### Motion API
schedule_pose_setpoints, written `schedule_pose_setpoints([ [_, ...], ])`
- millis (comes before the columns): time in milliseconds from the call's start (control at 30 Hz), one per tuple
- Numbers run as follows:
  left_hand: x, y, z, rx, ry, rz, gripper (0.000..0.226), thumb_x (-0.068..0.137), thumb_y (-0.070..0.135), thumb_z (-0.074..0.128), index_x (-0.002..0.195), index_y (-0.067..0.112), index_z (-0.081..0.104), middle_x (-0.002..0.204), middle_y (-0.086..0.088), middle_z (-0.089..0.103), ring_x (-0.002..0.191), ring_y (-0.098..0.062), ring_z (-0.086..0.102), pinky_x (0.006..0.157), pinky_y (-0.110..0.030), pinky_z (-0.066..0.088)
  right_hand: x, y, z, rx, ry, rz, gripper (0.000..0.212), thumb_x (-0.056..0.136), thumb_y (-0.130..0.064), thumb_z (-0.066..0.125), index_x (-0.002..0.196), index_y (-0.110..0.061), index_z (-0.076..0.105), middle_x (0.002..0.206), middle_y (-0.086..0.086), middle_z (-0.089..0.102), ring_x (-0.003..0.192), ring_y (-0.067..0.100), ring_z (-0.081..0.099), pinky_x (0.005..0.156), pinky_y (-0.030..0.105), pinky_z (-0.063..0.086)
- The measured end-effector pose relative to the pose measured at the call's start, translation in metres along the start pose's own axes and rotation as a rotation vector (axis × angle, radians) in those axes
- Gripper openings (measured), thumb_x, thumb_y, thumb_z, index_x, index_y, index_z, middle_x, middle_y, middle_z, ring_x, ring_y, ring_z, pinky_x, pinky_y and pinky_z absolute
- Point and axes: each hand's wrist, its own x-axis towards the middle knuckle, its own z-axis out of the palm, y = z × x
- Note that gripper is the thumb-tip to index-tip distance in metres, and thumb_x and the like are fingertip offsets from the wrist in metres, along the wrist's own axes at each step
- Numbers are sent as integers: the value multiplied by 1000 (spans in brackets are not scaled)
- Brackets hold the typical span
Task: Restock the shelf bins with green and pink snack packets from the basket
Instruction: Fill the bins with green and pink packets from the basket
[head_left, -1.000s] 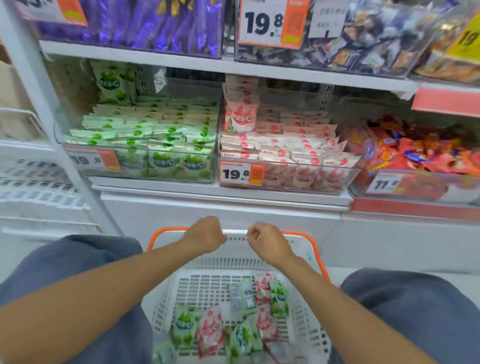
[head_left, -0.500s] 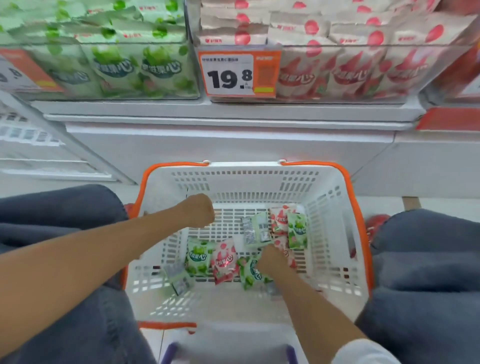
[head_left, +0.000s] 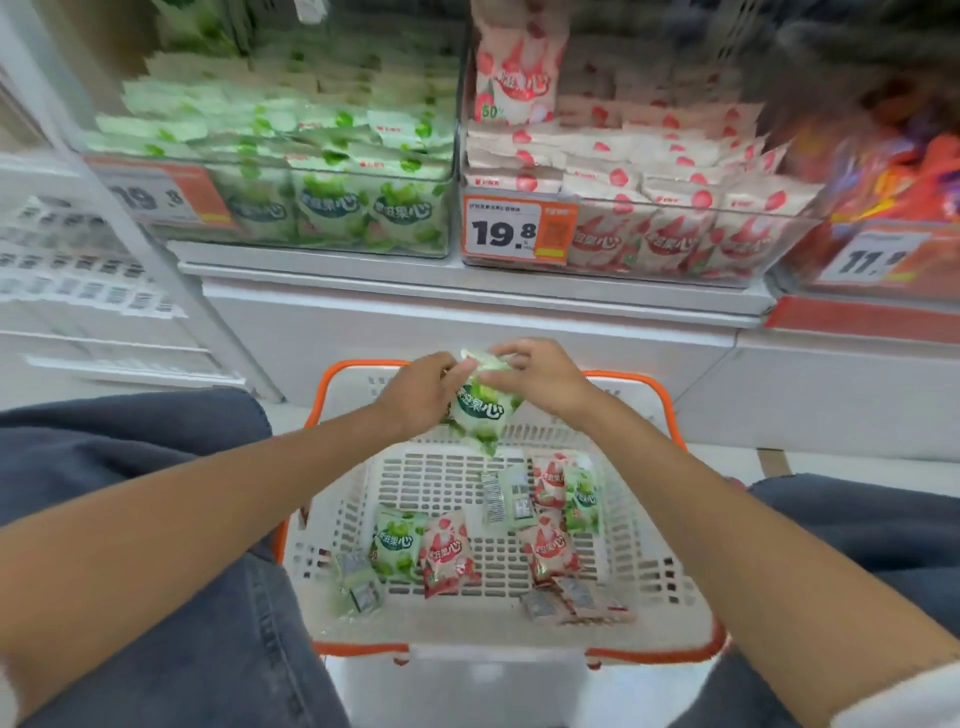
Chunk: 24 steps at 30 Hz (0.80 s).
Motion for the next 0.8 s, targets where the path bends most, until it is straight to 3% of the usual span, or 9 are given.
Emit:
schedule_pose_setpoints([
  [67,-1,13,-28,-12,196,38,47,105,40,30,75,10,52,72,-7,55,72,-27,50,63,-35,29,-4,-40,-5,218,59,-17,34,82,-19,77,114,-11,65,107,4,67,91,12,65,80,25,54],
  [167,-5,26,-68,-89,389,61,50,105,42,26,77,7,50,70,-6,51,72,-29,48,66,-38,32,-9,-85,-3,436,-8,-2,39,84,-12,73,120,-2,61,110,12,70,94,23,69,78,28,57],
  [333,-4,27,-126,-134,557,80,51,103,45,37,61,16,29,56,-1,30,54,-20,31,57,-36,21,-2,-140,12,321,-17,-72,9,84,-3,71,88,-7,64,91,8,72,83,19,69,78,28,59],
  [400,1,23,-151,-152,642,109,55,101,44,43,56,17,28,52,0,27,50,-19,27,55,-36,20,8,-162,18,277,8,-115,16,82,-6,74,80,-9,58,81,5,68,76,15,69,69,24,58],
  [500,11,18,-187,-156,778,130,54,99,50,44,56,21,34,51,3,34,51,-18,34,54,-36,25,35,-196,27,237,67,-181,27,77,-10,79,87,-10,55,92,10,67,86,19,71,77,32,59],
  [567,22,10,-213,-95,896,117,50,102,51,36,64,19,42,58,3,44,57,-21,43,53,-36,26,56,-222,36,231,136,-247,27,77,-8,79,91,-12,57,92,6,69,83,18,71,77,31,58],
  [667,38,-15,-252,60,1085,76,44,105,41,29,76,14,47,68,-3,52,67,-27,50,54,-36,27,98,-262,55,245,231,-326,25,81,-1,75,77,-16,55,71,-6,62,65,7,64,69,24,56],
  [733,44,-36,-269,174,1120,50,37,104,34,30,75,15,43,68,-4,49,71,-31,48,56,-37,27,134,-285,72,183,289,-371,25,81,-4,76,75,-16,54,71,-4,61,63,8,59,64,24,52],
  [800,48,-54,-276,236,1091,4,34,103,31,31,75,16,42,69,-4,48,71,-30,46,57,-38,29,173,-304,92,104,334,-412,19,79,-10,77,85,-17,60,82,0,65,68,10,58,64,24,48],
])
